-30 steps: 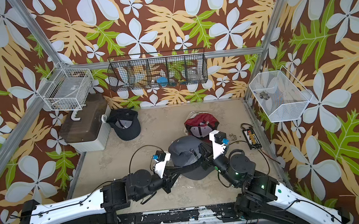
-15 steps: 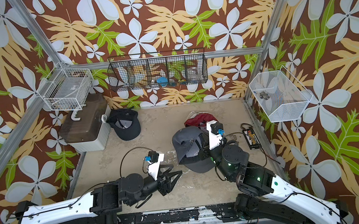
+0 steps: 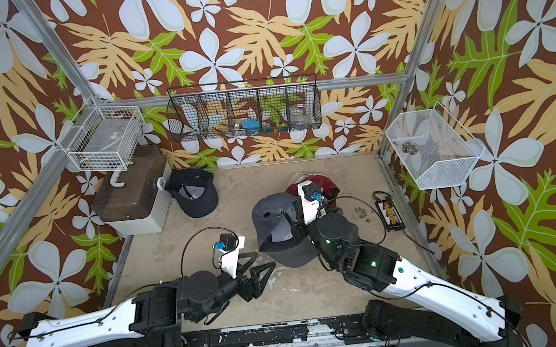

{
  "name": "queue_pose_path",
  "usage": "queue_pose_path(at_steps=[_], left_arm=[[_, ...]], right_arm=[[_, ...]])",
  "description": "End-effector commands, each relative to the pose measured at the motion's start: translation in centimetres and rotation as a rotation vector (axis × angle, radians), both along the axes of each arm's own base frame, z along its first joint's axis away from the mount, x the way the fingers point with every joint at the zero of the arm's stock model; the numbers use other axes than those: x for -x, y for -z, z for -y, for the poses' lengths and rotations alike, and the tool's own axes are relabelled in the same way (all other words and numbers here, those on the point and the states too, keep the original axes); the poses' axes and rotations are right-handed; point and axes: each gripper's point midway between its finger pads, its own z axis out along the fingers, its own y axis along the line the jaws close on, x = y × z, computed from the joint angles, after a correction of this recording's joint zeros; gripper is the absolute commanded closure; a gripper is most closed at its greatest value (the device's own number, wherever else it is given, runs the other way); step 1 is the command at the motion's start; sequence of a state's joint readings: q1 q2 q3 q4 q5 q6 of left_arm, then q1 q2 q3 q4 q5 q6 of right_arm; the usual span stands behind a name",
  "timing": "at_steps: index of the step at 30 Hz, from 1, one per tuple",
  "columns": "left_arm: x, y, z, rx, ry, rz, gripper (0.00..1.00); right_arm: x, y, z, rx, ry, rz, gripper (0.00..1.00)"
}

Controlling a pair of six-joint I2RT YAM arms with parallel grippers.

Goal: Open the adjustable buckle of the baseball cap
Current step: Open the adjustable buckle on the baseball cap, then pull the adjustable strap on the baseball cap.

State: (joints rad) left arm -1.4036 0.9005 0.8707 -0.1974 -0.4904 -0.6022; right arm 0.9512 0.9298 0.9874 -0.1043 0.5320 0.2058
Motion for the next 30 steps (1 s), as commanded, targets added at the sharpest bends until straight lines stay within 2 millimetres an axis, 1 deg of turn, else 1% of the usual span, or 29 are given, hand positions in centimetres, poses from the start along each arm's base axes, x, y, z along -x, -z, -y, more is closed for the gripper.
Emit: queue_pose_path(at_steps=[1, 3, 6, 10, 13, 16, 20, 24, 30], left_arm=[[-0.3, -0.5, -1.0, 0.008, -0.037, 0.005, 0.28], [-0.5, -0.6, -1.5, 0.015, -0.053, 0.010, 0.27], [-0.6, -0.4, -1.9, 0.011, -0.067, 0.016, 0.27], [-0.9, 0.1, -2.1, -0.010, -0.081, 0.029, 0.27], [-1.0, 1.1, -2.2, -0.033, -0.090, 0.035, 0.27], [-1.2, 2.0, -2.3, -0.048, -0.100, 0.040, 0.27], [-1.3, 2.3, -2.6, -0.054, -0.110, 0.051, 0.27], [-1.4, 2.2, -2.9, -0.045, -0.116, 0.065, 0.27], [-1.6, 2.2, -2.5, -0.047, -0.115, 0.085, 0.26]], right_arm=[[-1.2, -0.4, -0.2, -0.041, 0.004, -0.008, 1.00], [-2.1, 0.1, -0.2, -0.043, 0.012, -0.026, 1.00], [-2.9, 0.7, 0.2, -0.032, 0.034, -0.050, 1.00], [-3.1, 1.0, 1.0, -0.010, 0.067, -0.057, 1.00], [-3.1, 1.4, 1.7, 0.028, 0.092, -0.072, 1.00], [-3.4, 2.4, 2.9, 0.093, 0.149, -0.105, 1.00], [-3.1, 3.6, 5.0, 0.136, 0.240, -0.123, 1.00], [-2.9, 4.6, 6.8, 0.145, 0.284, -0.156, 1.00], [-2.2, 5.6, 7.8, 0.177, 0.289, -0.196, 1.00]])
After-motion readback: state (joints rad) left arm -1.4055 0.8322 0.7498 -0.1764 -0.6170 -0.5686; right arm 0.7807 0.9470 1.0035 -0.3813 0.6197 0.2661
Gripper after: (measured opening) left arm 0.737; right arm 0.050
